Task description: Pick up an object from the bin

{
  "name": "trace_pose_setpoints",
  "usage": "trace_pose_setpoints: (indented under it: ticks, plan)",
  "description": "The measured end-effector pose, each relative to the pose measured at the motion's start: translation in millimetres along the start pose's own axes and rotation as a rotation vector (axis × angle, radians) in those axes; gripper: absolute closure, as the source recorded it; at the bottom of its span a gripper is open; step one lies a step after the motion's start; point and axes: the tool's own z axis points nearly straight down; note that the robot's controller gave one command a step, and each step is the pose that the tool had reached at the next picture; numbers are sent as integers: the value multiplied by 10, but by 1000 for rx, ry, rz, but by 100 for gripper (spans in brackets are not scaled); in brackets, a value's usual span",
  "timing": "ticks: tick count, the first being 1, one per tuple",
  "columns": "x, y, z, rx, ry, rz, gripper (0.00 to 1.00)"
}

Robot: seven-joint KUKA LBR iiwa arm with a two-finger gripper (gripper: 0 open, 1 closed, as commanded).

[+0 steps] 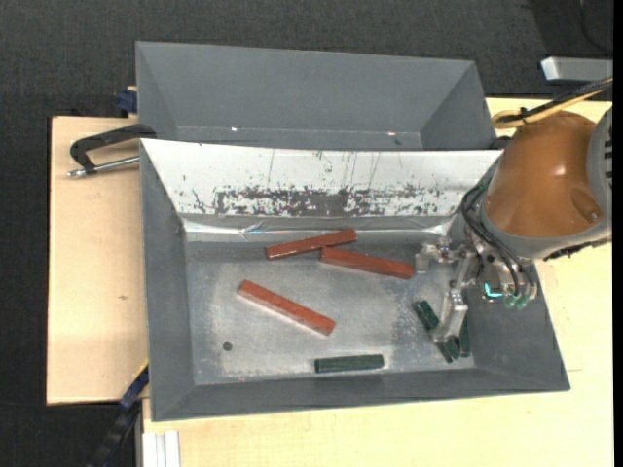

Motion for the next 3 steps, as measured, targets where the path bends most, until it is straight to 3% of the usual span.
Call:
trace_pose_setpoints:
  ticks: [1,2,3]
  plan:
    - [-19,2,-40,1,-8,-1,0]
    - [-147,-244,393,2,-17,-11,0]
    - [-118,-497,743,-1,-4,88,0]
